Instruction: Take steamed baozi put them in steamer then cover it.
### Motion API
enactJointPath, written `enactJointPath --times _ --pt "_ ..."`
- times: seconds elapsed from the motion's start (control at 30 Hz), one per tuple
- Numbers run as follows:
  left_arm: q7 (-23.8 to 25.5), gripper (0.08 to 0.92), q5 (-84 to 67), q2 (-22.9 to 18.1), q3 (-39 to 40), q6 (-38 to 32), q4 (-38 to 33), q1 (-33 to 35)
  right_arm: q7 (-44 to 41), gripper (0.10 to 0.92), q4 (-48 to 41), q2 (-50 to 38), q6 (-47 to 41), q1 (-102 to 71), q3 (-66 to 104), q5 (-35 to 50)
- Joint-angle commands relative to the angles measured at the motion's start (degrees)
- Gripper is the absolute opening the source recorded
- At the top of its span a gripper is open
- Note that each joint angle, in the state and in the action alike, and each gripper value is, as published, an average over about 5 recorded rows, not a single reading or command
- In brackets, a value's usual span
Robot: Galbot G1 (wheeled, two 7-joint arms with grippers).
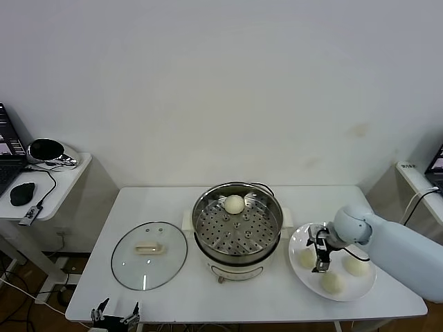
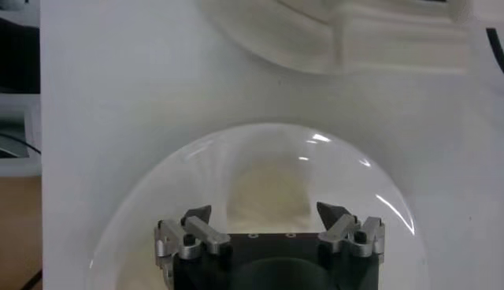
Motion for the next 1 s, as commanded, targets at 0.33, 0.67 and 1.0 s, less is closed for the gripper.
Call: enactJointPath --times 0.33,0.67,1.0 --pt "-0.14 0.823 0.02 0.01 0.13 -0.01 0.33 0.06 0.31 0.823 -1.35 1.63 -0.14 -0.08 0.15 -0.42" --pt "-0.16 0.823 0.1 -0.16 0.36 -0.02 0.34 0.07 -0.1 0.705 -1.17 0.61 0.09 0.13 0.11 -0.21" --pt "-0.2 0.823 0.22 -0.3 0.52 -0.03 0.09 0.16 -0.31 0.652 0.02 -1.14 -0.43 3.22 -0.55 1.53"
